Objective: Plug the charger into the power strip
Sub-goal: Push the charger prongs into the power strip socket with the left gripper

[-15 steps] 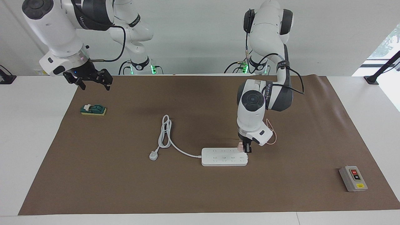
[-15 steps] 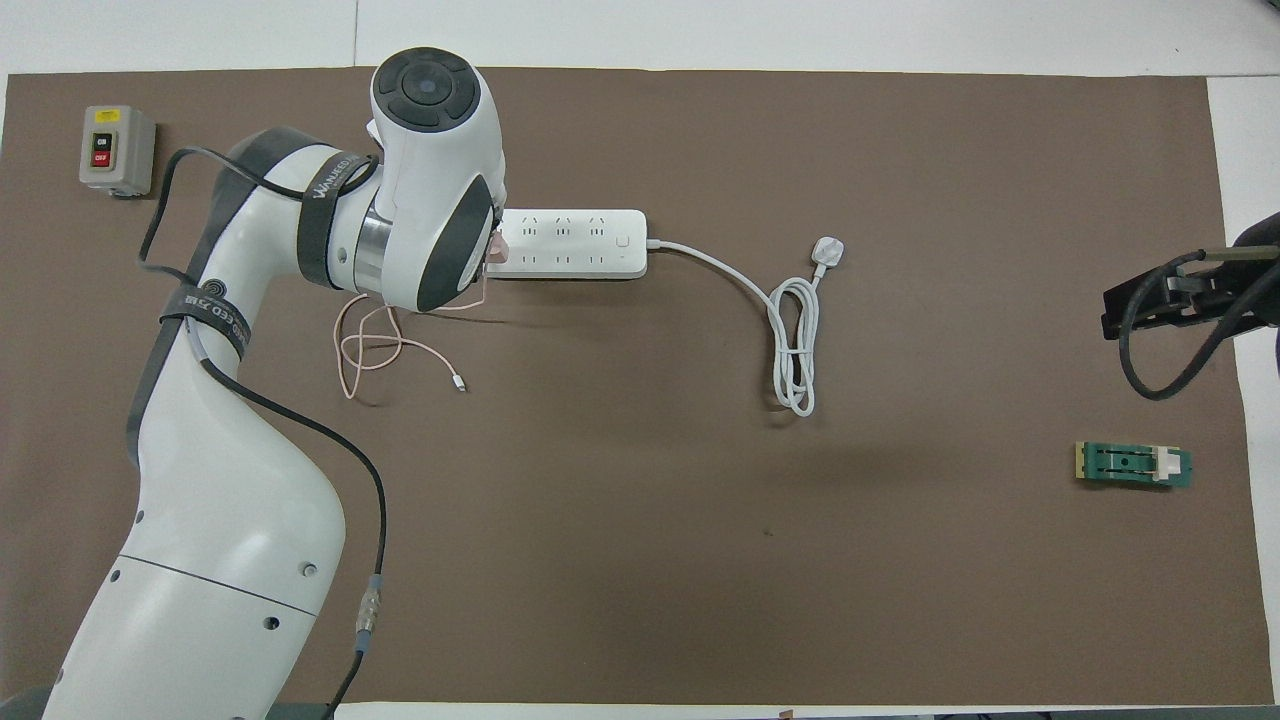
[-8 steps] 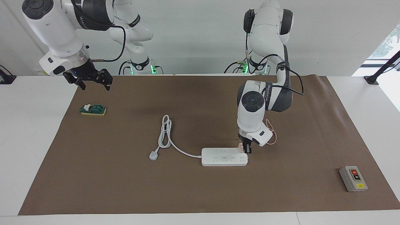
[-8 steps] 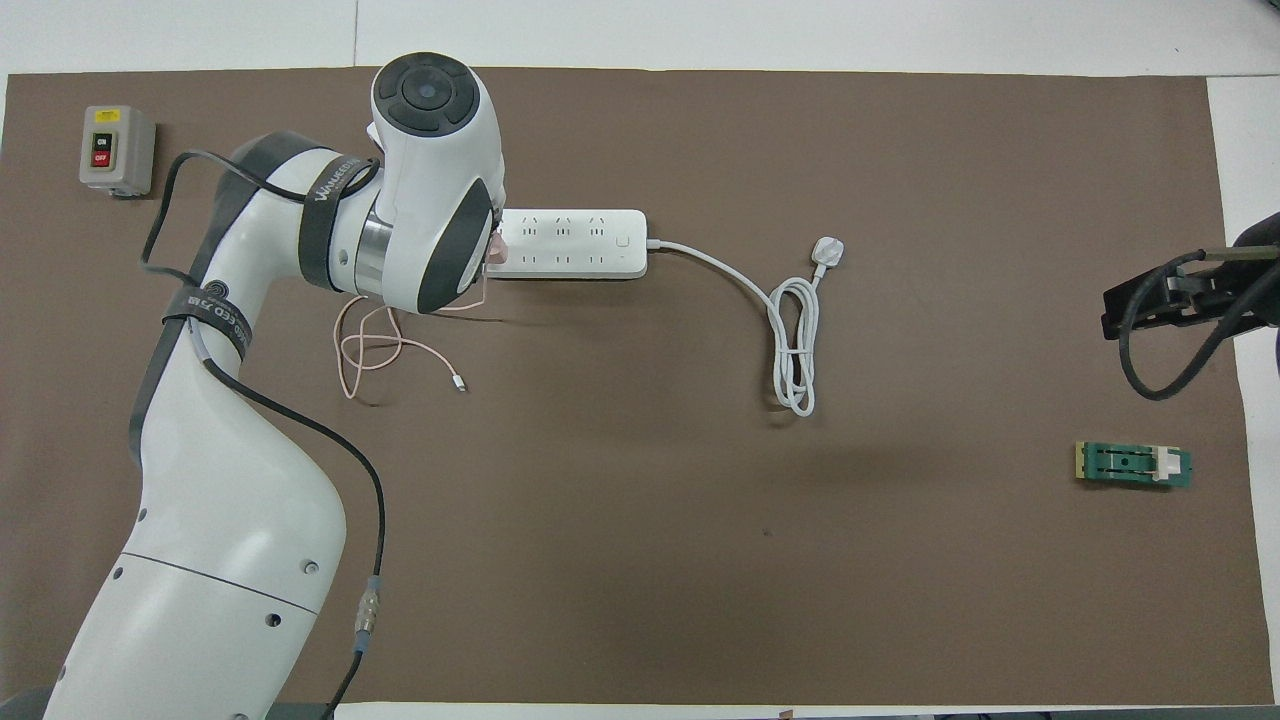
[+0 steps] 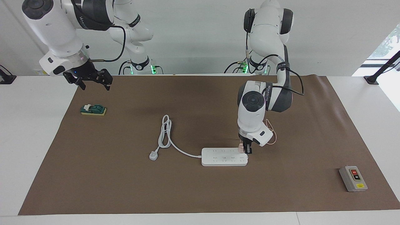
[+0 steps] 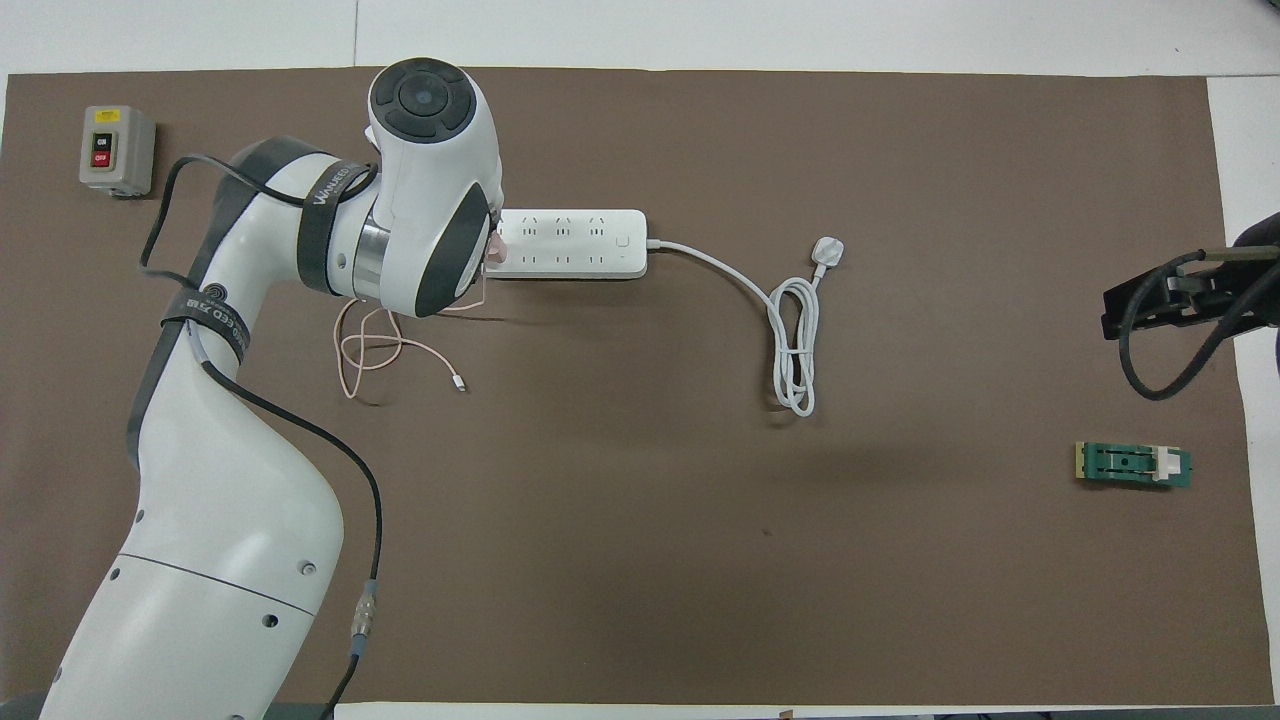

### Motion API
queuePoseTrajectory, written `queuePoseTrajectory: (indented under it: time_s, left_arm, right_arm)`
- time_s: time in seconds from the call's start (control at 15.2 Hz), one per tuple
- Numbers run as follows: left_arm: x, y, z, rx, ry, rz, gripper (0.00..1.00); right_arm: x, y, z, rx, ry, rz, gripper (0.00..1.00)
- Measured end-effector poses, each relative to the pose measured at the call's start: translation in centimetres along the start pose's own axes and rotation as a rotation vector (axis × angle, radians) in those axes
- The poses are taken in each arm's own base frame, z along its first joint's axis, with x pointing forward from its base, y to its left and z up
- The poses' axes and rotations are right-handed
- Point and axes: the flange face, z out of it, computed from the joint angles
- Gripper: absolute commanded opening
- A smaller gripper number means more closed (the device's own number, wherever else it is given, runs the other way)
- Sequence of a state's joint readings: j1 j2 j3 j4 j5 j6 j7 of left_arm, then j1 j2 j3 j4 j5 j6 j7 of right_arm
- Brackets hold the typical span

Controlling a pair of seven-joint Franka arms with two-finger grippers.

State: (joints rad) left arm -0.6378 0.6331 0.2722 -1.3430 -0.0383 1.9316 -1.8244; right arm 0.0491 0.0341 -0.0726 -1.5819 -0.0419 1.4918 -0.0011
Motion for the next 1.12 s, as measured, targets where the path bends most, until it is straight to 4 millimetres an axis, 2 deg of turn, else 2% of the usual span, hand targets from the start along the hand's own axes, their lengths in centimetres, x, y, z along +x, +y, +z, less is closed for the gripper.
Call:
queuePoseTrajectory:
  time_s: [1.12]
  left_arm:
    - [-0.4,-0.9,1.1,-0.022,-0.006,0.011,0.00]
  right_arm:
    - [0.0,0.0,0.0,0.000,0.000,0.000,1.00]
